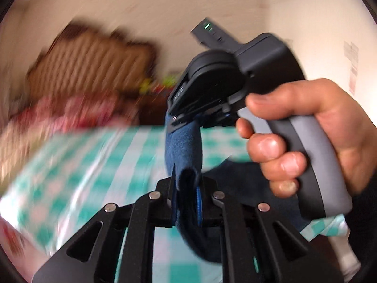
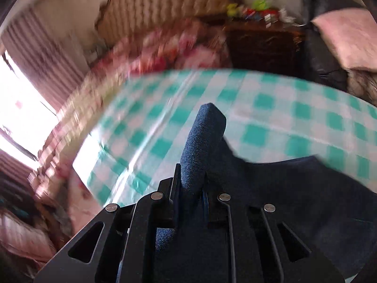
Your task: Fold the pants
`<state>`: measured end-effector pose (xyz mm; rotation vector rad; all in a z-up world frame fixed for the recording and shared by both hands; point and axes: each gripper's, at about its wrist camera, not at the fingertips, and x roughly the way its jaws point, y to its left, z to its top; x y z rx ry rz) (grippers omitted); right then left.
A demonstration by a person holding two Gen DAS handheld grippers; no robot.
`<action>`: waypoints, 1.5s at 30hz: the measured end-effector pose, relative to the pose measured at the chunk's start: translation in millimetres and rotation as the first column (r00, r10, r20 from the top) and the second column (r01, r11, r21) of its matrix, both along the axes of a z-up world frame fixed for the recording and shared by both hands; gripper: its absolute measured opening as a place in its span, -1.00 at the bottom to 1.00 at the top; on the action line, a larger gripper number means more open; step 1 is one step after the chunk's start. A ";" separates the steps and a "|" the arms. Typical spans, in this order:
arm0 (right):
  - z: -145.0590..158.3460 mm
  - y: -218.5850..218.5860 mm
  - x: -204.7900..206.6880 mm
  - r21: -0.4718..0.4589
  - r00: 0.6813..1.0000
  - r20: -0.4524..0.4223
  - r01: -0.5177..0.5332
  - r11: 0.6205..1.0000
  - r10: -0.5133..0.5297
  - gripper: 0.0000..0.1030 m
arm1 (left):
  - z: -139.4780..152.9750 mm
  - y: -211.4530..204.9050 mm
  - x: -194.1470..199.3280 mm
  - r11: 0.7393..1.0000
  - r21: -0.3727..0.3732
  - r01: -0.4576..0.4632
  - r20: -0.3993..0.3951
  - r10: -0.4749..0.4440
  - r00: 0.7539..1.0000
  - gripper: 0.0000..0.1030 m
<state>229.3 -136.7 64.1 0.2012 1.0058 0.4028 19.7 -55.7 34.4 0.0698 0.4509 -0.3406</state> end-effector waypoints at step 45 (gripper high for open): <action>-152.5 -405.9 -73.3 -0.035 0.954 -0.111 0.275 0.961 -0.277 -0.83 | -192.8 -416.2 -100.2 0.604 0.725 0.332 0.062 -0.537 0.842 -0.80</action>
